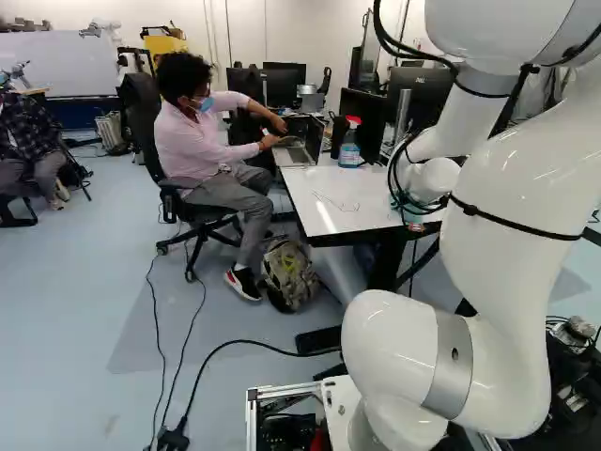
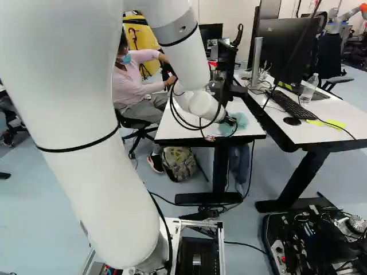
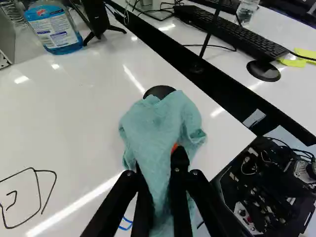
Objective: Clean the table with the green towel
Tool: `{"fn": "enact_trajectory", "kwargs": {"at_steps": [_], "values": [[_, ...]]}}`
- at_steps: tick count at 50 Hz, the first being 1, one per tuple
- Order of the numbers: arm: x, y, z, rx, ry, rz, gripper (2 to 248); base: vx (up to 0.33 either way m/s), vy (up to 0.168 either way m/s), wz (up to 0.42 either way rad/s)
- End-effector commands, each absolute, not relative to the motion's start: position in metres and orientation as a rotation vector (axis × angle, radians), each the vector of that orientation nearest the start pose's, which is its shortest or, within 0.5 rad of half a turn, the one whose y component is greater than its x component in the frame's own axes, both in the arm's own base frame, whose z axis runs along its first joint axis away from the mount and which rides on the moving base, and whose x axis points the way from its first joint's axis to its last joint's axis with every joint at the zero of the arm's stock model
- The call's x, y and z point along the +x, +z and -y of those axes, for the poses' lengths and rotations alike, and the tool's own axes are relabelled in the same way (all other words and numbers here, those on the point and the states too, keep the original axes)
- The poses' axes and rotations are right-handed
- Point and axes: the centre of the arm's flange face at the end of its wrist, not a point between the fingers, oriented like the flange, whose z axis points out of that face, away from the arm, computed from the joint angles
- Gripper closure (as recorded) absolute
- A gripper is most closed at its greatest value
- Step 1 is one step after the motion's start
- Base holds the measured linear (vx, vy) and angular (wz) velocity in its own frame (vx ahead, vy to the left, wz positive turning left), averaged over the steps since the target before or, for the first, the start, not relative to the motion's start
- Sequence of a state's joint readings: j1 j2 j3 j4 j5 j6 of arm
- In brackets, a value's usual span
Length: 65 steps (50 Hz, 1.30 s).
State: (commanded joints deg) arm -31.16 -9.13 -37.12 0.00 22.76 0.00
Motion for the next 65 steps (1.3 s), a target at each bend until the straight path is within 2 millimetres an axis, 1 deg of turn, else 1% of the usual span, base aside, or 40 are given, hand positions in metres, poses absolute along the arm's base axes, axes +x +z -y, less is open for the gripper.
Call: {"fn": "enact_trajectory", "kwargs": {"at_steps": [11,29,36,65], "values": [[0.389,0.387,0.227,-2.956,-1.396,-0.800,208,0.000,0.000,0.000],[0.363,0.387,0.200,-2.958,-1.384,-0.759,208,0.000,0.000,0.000],[0.356,0.387,0.188,-2.957,-1.382,-0.734,208,0.000,0.000,0.000],[0.354,0.386,0.143,-2.948,-1.376,-0.571,208,0.000,0.000,0.000]]}}
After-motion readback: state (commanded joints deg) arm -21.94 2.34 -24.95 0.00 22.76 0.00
